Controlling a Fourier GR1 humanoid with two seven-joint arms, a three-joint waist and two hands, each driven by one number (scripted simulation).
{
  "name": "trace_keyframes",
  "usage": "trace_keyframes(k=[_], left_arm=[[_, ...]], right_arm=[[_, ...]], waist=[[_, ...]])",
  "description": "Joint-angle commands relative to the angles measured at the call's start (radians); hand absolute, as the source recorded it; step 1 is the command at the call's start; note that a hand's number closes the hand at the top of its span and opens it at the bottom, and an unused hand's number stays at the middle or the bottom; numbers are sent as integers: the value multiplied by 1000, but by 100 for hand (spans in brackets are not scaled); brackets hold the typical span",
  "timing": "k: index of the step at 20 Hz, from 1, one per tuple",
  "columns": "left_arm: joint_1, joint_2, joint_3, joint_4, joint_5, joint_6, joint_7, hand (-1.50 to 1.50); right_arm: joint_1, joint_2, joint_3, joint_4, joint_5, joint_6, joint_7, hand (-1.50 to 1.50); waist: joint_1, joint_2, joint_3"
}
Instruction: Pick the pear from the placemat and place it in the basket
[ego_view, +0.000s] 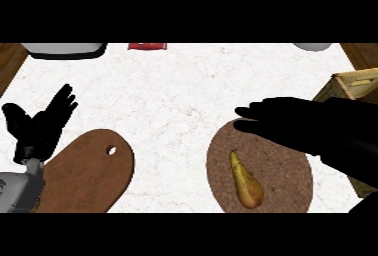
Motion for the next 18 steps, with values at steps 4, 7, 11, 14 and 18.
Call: trace_keyframes(k=[4,7,11,14,18], left_arm=[[-11,-51,8,-1,-55,-4,16,0],[3,-26,53,16,-28,-56,-17,0],[-22,-29,50,4,-38,-48,18,0],[-25,-35,53,10,-66,-49,12,0],[-7,-44,51,-21,-67,-52,21,0]], right_arm=[[155,85,-65,-3,242,101,-231,-150],[302,120,-52,-116,390,74,-383,-150],[367,158,96,-55,650,-62,-553,-150],[382,144,102,39,706,-174,-688,-150],[476,195,255,170,861,-374,-811,-150]], waist=[[15,6,1],[15,7,2],[24,9,3],[17,6,2],[18,5,2]])
